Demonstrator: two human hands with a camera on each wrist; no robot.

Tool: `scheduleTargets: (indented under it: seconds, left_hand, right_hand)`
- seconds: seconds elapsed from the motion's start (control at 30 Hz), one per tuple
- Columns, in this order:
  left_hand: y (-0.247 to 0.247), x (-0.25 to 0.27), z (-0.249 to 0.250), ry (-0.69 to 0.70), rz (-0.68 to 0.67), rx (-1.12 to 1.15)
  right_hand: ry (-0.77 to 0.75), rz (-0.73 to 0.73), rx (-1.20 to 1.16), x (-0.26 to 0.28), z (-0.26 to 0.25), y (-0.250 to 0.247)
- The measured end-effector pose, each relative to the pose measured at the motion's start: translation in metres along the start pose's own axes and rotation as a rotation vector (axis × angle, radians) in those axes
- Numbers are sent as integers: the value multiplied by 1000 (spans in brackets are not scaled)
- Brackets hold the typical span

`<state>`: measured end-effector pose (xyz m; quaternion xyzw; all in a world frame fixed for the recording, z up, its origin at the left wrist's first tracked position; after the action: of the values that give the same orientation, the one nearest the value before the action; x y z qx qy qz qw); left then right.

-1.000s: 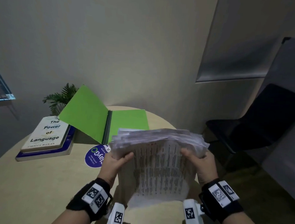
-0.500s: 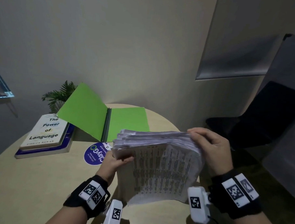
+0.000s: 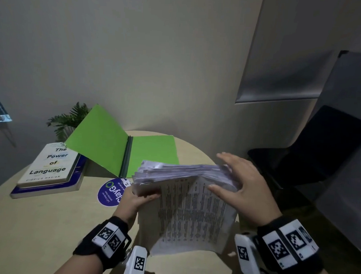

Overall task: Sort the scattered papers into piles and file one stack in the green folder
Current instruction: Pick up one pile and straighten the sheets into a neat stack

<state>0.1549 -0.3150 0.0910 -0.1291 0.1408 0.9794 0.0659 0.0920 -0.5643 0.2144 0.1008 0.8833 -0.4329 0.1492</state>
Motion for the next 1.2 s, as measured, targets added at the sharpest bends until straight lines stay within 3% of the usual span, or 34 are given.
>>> scheduleTargets:
  seconds: [0.07,0.2,0.3,0.43,0.5,0.67,0.8,0.93,1.07,1.2]
  left_hand:
    - [-1,0,-1,-7,-1,1]
    - [0,2,1,-21,-1,-3]
    - [-3,1,-1,-35,28,23]
    - [-7,2,-10,-78,88,51]
    - [-1,1,-5,-54,114,56]
    - [14,-3,23,144,192,94]
    - [14,11,26,149,200,-42]
    - [20,13,53,294,108,-118]
    - [26,10,82,477,174,-216]
    - [34,9,87,500,244,-276]
  right_hand:
    - [172,-68,-151,0,18,0]
    - [511,-146,-719,4,67,26]
    - [712,-326,-794,15,85,67]
    - [893,-312,-934,30,81,100]
    - [905,-224,-1059,33,68,99]
    - [833,-99,-1069,36,23,55]
    - [713,-163,-1013,40,52,82]
    - [610,-63,-1000,36,58,75]
    - [504,-45,-983,32,52,69]
    - [487,-46,-956,30,58,74]
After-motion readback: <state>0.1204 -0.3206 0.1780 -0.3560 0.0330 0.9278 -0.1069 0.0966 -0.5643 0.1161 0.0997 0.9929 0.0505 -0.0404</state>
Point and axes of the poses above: each hand's wrist, its own x-axis away from the middle knuckle, its own y-axis out of the palm, z = x × y, the point moved 6 cm from there along -x, towards the middle knuckle, and after that the axes turned 14 degrees about y, right-handed, at the moved point
